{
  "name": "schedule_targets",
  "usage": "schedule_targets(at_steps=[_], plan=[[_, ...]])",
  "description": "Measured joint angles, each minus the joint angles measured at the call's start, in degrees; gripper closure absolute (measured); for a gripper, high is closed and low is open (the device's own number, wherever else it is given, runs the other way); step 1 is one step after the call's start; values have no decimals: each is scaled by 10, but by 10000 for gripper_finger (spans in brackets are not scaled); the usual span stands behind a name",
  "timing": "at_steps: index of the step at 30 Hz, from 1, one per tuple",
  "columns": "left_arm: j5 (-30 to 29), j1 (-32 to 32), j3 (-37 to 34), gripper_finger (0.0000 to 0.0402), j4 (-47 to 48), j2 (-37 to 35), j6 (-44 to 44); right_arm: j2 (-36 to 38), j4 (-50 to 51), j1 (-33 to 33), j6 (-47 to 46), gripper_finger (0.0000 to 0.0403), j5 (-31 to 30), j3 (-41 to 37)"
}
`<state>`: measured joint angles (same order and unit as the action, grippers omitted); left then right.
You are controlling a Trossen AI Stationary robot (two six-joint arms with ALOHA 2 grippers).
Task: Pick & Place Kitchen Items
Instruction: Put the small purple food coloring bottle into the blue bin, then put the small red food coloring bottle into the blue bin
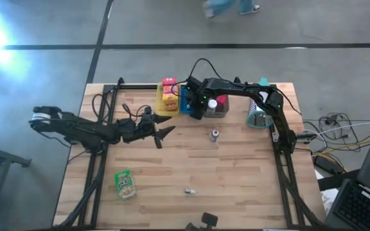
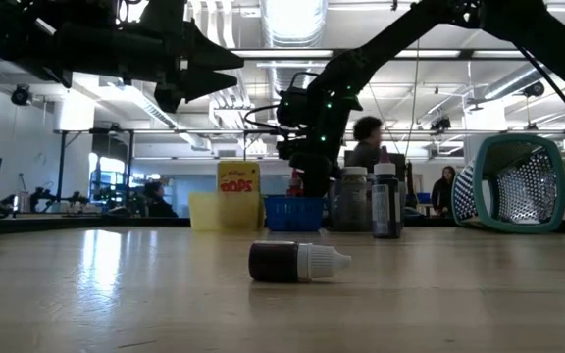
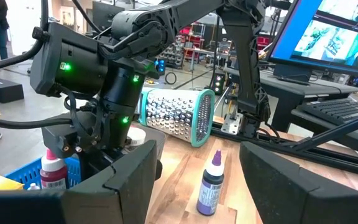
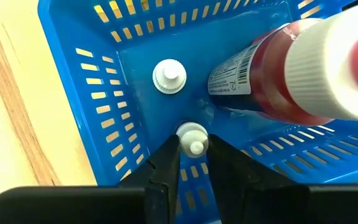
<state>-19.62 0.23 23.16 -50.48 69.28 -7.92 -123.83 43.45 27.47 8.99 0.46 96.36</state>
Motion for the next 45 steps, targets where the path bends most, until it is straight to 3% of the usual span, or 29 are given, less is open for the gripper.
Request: schedule_targets(at_steps=[6,17,25,33,37,45], plan=[[0,0,0,165,0,0,0,4,2,0,0,341,-1,0],[0,0,0,165,0,0,0,46,18,-1,0,292,-2,0],[0,0,0,165,-1,0,0,52,36,-3,0,281,-1,0],[0,0,0,165,-1,0,-3,103,50,-14,-13,273,4,0],[0,0,0,165,1,0,-25,141,75,-32,-10,280,30,0],[7,0,0,165,9,0,-33,229,145,-100,2,330,28,0]])
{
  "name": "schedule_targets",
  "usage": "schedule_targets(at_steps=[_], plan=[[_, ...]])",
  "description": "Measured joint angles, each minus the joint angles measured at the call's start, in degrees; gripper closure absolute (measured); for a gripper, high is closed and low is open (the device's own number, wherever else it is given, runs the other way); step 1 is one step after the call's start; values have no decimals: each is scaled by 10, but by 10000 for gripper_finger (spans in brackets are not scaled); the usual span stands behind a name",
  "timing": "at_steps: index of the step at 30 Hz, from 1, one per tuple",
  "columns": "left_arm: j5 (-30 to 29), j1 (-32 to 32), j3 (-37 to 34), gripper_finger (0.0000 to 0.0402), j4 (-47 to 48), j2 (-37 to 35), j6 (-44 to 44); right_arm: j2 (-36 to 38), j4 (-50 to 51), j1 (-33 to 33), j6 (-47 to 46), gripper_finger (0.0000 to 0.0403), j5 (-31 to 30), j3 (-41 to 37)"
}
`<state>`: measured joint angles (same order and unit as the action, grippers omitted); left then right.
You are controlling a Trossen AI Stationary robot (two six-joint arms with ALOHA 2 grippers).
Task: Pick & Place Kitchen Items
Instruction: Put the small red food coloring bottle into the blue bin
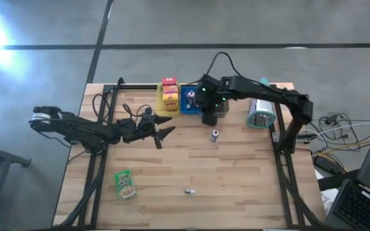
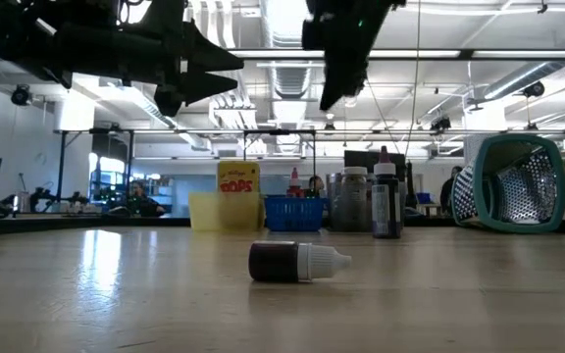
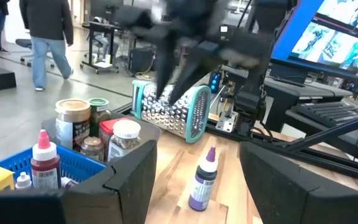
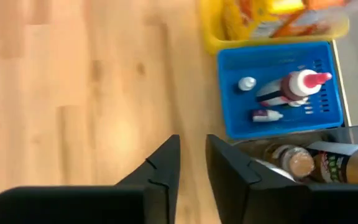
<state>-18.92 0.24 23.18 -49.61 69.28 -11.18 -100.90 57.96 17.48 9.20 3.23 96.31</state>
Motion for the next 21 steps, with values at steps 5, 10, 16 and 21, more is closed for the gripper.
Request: schedule_targets(at_steps=[5,10,16,21], plan=[[0,0,0,165,4,0,0,50,15,-61,-11,362,-8,0],[0,0,0,165,5,0,-1,84,18,-147,-3,391,-83,0],[10,0,0,165,7,0,-20,105,22,-249,-24,392,-172,0],[83,5,1,165,24,0,-19,103,31,-314,-85,394,-174,0]])
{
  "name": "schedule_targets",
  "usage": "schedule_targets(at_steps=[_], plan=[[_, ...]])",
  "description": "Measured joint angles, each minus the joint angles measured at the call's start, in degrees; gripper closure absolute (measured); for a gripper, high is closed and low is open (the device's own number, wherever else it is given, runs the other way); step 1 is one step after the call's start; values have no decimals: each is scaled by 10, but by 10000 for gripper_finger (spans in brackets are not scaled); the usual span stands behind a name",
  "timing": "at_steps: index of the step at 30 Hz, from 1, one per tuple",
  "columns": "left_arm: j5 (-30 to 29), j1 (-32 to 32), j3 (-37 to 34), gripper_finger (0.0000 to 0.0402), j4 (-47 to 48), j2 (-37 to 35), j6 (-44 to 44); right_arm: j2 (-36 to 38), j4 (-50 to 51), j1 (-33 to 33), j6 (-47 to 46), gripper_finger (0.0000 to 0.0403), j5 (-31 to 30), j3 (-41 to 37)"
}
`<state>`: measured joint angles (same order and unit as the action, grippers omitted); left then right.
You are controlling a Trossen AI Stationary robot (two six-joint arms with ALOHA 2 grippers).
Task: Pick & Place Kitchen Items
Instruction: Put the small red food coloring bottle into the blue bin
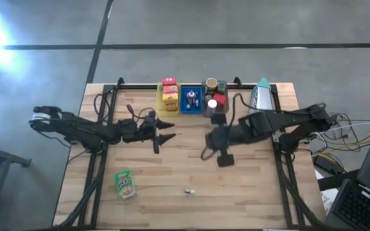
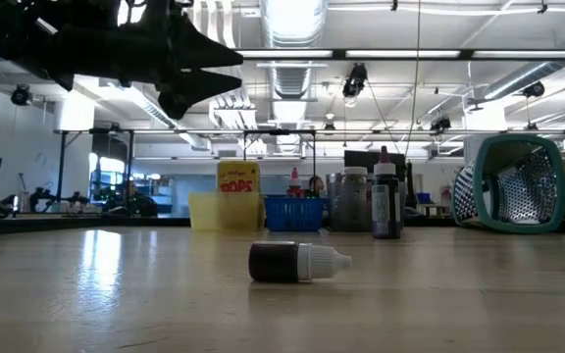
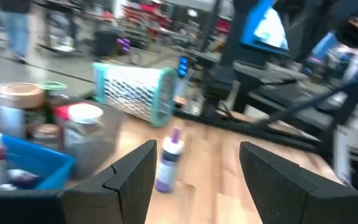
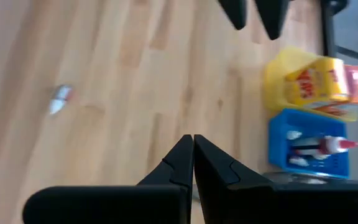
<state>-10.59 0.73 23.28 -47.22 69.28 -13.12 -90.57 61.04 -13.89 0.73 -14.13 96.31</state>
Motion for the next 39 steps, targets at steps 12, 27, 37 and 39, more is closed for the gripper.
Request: schedule_targets(at_steps=[12,27,37,39], plan=[[-41,125,142,165,325,21,59,11,75,-80,-157,394,-90,-71],[-79,306,254,165,336,165,64,131,-168,-113,-204,394,-79,-330],[-59,315,360,165,432,281,55,210,-254,-118,-225,394,-84,-430],[-59,316,381,165,446,298,52,219,-256,-117,-229,394,-84,-443]])
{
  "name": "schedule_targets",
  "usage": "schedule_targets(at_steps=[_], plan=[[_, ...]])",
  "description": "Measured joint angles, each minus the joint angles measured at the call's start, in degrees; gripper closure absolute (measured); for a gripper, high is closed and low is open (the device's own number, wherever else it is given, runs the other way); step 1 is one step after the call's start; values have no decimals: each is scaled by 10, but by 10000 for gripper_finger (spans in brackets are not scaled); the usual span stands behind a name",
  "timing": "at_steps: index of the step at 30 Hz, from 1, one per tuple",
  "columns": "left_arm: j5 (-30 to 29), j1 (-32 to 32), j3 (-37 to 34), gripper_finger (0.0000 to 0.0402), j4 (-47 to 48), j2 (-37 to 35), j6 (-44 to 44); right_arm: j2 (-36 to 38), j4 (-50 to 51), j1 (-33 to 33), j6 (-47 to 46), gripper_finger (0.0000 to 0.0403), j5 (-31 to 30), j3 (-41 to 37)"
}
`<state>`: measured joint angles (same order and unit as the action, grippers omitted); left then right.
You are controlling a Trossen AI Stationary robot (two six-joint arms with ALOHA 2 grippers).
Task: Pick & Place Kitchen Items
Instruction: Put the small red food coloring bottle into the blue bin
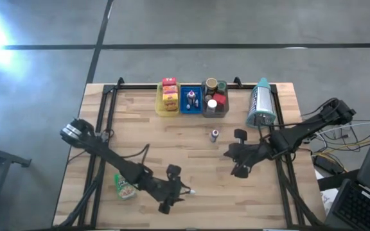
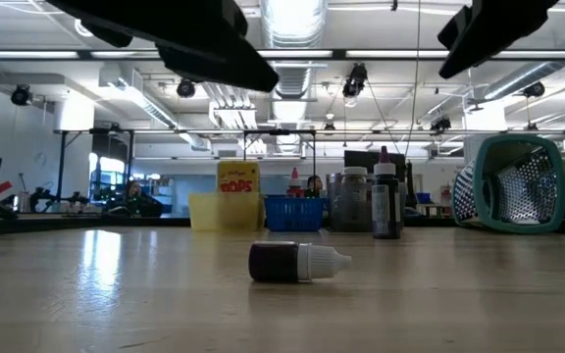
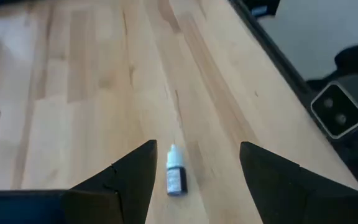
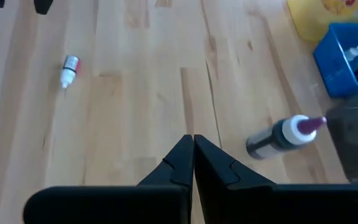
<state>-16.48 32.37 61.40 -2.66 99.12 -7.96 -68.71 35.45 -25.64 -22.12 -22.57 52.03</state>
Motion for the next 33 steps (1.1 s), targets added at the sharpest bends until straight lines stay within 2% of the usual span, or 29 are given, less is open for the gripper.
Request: schedule_targets(at_steps=[8,21,27,33], plan=[[1,0,52,165,54,44,-3,9,-18,0,0,394,-1,-40],[0,-8,54,167,91,51,-56,7,-45,0,-3,394,-1,-59],[-3,-25,54,185,104,62,-55,7,-59,0,0,394,-1,-58],[22,-30,54,197,106,69,-54,7,-59,0,0,394,-1,-58]])
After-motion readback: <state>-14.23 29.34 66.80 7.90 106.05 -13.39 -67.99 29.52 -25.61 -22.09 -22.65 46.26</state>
